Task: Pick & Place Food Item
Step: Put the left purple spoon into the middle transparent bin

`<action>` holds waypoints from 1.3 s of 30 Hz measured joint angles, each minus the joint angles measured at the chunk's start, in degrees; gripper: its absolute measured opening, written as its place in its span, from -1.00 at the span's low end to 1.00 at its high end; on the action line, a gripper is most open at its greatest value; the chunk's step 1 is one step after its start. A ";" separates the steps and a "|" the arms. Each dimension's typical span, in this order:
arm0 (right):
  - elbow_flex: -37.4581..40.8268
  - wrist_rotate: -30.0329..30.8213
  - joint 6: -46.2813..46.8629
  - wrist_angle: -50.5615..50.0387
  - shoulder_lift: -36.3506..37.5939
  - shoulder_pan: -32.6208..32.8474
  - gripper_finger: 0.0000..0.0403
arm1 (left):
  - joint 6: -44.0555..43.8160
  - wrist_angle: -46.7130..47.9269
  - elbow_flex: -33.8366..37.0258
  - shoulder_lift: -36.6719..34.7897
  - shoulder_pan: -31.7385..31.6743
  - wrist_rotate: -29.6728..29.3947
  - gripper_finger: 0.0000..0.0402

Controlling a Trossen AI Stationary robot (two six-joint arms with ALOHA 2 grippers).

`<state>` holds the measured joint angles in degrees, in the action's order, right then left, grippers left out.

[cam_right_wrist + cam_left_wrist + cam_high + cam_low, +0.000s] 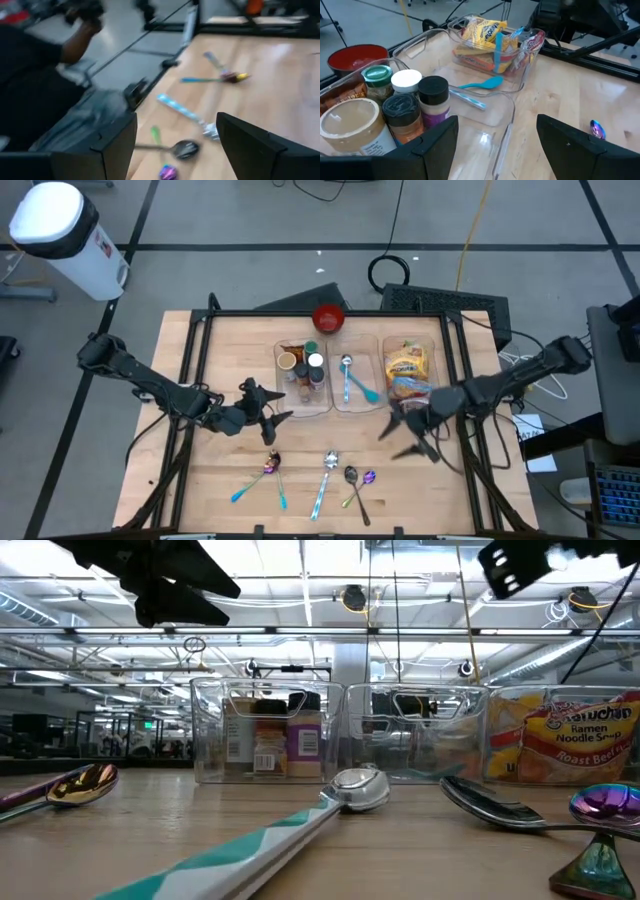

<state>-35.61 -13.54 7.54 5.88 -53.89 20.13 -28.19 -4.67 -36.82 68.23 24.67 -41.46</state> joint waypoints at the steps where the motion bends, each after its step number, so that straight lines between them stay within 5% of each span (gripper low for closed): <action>1: 0.46 0.00 -0.91 0.66 -0.64 1.50 0.31 | -0.37 0.00 0.00 0.00 0.00 -0.01 0.39; 6: 2.10 0.07 -3.75 4.14 -3.35 5.67 0.30 | -4.07 0.35 -0.02 0.00 0.00 1.68 0.38; 13: 2.27 0.44 -1.59 5.72 -4.06 5.72 0.30 | -15.22 8.64 -0.02 0.01 0.98 16.54 0.39; 19: 2.27 4.76 -1.57 6.24 -4.03 5.74 0.29 | -31.42 19.40 -0.02 2.49 5.17 19.11 0.38; 25: 2.27 6.25 -1.56 6.18 -4.05 5.74 0.28 | -40.31 20.59 -0.04 8.46 10.71 25.63 0.38; 39: 2.27 6.25 -1.55 6.29 -4.02 5.74 0.27 | -52.33 10.90 -0.16 21.56 22.95 24.95 0.38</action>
<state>-33.34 -7.29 6.00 12.16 -57.91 25.87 -80.52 6.24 -36.98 89.78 47.61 -16.51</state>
